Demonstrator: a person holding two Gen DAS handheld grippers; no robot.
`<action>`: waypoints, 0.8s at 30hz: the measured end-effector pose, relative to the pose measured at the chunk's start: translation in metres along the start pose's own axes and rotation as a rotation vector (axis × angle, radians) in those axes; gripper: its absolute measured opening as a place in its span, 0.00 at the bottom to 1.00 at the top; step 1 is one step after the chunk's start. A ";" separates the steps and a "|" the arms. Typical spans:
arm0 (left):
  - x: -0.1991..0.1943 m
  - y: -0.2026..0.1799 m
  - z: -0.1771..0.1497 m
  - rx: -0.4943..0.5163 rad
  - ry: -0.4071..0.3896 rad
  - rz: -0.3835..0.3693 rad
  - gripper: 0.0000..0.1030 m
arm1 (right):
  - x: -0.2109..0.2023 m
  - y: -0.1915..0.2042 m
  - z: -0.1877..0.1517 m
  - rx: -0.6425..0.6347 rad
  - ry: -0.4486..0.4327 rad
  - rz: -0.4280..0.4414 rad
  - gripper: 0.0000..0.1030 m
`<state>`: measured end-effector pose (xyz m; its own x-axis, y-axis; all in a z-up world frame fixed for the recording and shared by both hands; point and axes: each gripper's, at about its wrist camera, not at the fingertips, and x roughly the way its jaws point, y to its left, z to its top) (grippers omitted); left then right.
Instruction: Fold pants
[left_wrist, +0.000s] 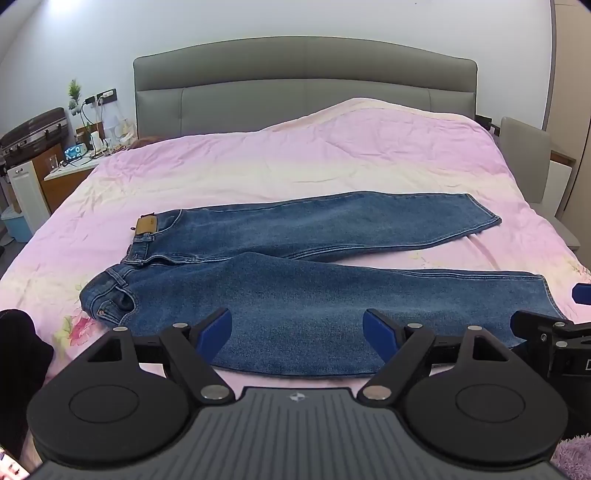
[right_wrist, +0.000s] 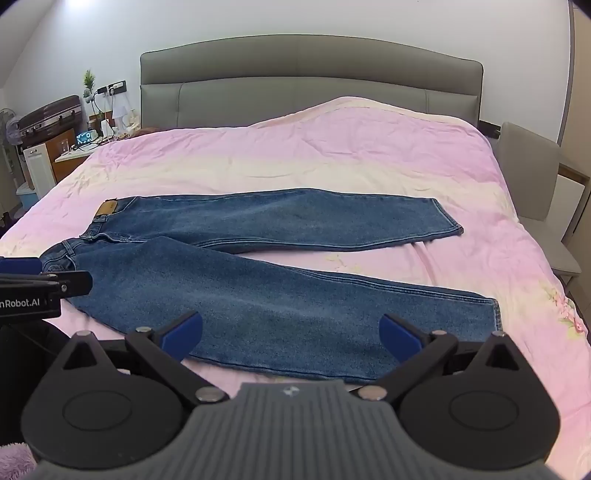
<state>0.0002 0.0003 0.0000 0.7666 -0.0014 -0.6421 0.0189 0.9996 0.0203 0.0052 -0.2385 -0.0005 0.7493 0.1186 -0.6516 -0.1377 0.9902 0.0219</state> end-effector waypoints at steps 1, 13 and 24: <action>0.000 0.000 0.000 -0.002 0.003 0.002 0.91 | 0.000 0.000 0.000 0.001 0.003 0.001 0.95; -0.001 0.003 0.004 -0.037 0.009 -0.014 0.84 | -0.001 -0.001 0.000 -0.007 -0.003 0.010 0.95; -0.001 0.002 0.004 -0.035 0.005 -0.015 0.82 | -0.002 0.002 0.001 -0.014 0.000 0.009 0.95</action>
<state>0.0021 0.0024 0.0039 0.7630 -0.0163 -0.6462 0.0079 0.9998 -0.0159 0.0040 -0.2368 0.0019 0.7481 0.1273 -0.6513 -0.1534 0.9880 0.0169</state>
